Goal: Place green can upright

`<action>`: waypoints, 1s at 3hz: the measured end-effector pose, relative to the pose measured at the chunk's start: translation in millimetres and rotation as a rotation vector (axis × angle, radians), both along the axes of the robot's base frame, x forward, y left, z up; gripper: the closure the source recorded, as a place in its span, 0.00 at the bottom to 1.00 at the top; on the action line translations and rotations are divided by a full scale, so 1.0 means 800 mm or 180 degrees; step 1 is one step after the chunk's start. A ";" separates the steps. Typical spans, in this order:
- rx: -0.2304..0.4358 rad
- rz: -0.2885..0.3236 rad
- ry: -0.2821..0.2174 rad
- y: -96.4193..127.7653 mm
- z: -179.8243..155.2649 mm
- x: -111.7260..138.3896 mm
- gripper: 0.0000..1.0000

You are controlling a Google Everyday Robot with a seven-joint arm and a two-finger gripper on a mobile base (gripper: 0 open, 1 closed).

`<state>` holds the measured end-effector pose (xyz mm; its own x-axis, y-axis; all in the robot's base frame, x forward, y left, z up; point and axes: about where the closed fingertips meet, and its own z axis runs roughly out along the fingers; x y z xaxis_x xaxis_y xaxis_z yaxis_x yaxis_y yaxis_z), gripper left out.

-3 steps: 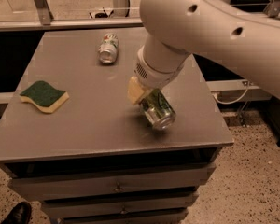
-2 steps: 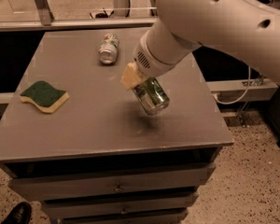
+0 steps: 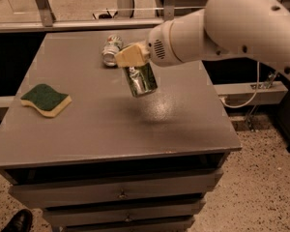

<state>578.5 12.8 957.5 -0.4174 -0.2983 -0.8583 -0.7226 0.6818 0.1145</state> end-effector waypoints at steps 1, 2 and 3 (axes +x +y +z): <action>0.1061 -0.0028 -0.0243 -0.054 0.019 0.041 1.00; 0.1369 0.0185 -0.0463 -0.093 -0.005 0.032 1.00; 0.1456 0.0466 -0.0712 -0.063 0.004 0.022 1.00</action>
Offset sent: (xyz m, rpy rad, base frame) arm -0.0434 -0.0020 0.0259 0.3120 -0.7423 0.5656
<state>596.3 -37.9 960.5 -0.1912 0.0862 -0.9778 -0.8474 0.4882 0.2087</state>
